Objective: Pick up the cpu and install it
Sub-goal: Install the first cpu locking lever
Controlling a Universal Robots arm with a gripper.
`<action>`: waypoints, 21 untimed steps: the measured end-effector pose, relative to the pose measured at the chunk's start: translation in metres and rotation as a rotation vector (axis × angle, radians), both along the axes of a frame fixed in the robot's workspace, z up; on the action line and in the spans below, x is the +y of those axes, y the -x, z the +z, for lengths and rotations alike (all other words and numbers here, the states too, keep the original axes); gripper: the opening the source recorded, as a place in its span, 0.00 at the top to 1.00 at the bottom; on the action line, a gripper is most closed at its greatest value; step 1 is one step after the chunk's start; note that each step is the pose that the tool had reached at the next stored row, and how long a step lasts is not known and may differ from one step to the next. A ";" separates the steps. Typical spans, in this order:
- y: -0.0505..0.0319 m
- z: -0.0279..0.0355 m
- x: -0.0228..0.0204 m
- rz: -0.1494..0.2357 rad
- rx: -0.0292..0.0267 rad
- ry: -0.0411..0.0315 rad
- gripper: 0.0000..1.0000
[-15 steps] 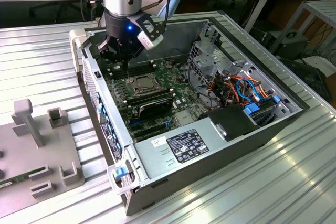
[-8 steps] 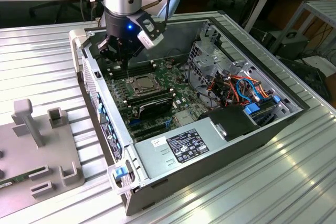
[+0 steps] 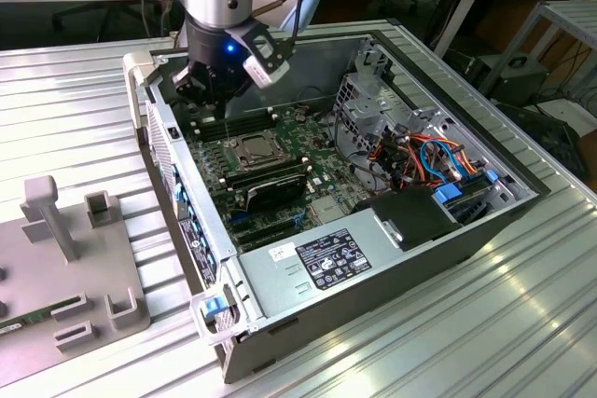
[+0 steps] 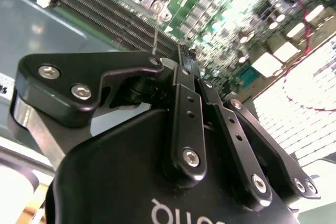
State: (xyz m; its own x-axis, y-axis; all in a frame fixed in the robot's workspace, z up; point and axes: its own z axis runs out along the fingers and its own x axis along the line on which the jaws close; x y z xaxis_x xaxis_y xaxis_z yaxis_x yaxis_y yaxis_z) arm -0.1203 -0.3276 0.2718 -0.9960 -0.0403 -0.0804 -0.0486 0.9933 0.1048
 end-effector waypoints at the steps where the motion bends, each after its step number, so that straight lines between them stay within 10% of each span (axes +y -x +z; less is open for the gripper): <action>1: 0.0000 0.0000 0.0000 0.000 -0.0010 -0.0106 0.89; 10: 0.0000 -0.0042 0.0000 0.000 -0.0020 -0.0203 0.89; 14: -0.0398 -0.0098 0.0000 0.000 -0.0023 -0.0209 0.89; 15: -0.0547 -0.0220 -0.0001 0.000 -0.0020 -0.0211 0.89; 19: -0.0562 -0.0287 0.0007 0.000 -0.0022 -0.0263 0.89; 21: -0.0562 -0.0291 0.0015 0.000 -0.0021 -0.0414 0.89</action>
